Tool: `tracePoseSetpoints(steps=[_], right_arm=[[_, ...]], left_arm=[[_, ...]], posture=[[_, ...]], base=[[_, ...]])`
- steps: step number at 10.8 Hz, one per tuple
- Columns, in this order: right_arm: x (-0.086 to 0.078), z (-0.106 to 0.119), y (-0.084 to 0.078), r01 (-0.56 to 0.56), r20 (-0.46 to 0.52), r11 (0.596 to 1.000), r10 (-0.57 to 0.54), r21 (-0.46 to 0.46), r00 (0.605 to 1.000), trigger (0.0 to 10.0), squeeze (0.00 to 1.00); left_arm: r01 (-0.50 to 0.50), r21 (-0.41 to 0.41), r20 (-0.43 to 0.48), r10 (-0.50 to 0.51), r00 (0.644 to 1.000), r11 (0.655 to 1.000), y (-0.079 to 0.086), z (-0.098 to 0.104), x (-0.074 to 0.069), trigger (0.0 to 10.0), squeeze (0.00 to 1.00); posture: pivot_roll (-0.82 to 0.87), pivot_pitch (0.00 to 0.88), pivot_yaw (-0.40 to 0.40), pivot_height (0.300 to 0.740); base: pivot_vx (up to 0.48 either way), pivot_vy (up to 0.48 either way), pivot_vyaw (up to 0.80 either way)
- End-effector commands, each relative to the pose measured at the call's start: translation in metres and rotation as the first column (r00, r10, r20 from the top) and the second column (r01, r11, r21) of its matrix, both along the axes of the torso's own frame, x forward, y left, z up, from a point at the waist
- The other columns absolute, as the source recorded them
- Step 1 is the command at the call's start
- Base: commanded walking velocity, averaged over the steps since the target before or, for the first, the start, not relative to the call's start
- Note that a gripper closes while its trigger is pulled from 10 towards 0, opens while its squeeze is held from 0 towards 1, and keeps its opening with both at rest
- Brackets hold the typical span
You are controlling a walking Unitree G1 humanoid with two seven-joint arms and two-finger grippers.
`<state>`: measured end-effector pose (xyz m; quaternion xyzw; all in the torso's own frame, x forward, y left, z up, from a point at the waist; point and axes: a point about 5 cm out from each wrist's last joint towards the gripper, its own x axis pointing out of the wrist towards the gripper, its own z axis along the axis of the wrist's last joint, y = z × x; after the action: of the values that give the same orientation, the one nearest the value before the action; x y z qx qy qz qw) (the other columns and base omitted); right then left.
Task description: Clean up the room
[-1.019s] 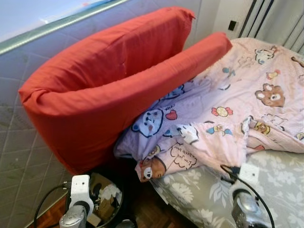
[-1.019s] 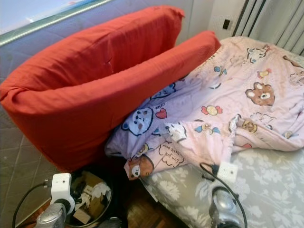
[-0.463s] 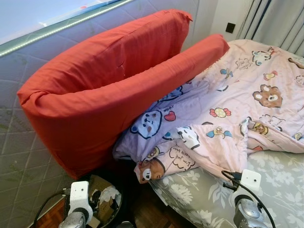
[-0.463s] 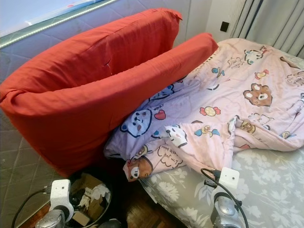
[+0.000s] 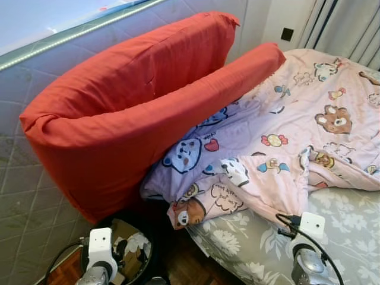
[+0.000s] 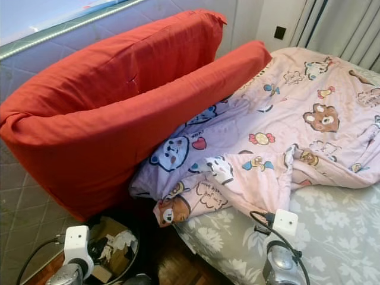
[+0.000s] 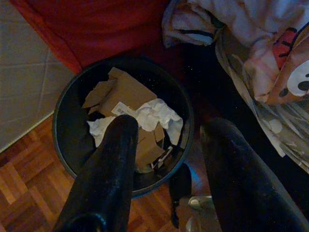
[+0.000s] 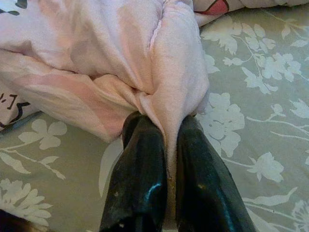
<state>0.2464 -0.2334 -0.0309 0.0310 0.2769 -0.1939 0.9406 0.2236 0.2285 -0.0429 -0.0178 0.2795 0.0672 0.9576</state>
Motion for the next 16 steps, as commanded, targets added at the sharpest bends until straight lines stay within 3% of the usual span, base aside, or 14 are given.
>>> tracePoseSetpoints(steps=[1,9,16], right_arm=[[-0.0068,-0.0056,0.0008,0.0,-0.03,1.0,0.0,0.003,1.0,10.0,0.0],[-0.0087,-0.0068,0.0004,0.0,-0.042,1.0,0.0,-0.014,0.999,10.0,0.0],[-0.0097,-0.007,-0.002,0.013,-0.052,1.0,-0.014,-0.027,0.999,10.0,0.0]], left_arm=[[-0.016,-0.008,-0.031,0.016,0.999,1.0,0.0031,-0.0058,-0.0096,10.0,0.0],[-0.009,-0.015,-0.013,0.009,1.0,1.0,0.0035,-0.0038,-0.0076,10.0,0.0],[-0.01,-0.022,-0.004,0.01,1.0,1.0,0.0029,-0.0028,-0.0061,10.0,0.0]], posture=[[0.17,0.162,0.011,0.74],[0.17,0.145,0.012,0.74],[0.17,0.132,0.007,0.74]], base=[[0.0,0.0,0.0],[0.0,0.0,0.0],[-0.269,0.0,0.0]])
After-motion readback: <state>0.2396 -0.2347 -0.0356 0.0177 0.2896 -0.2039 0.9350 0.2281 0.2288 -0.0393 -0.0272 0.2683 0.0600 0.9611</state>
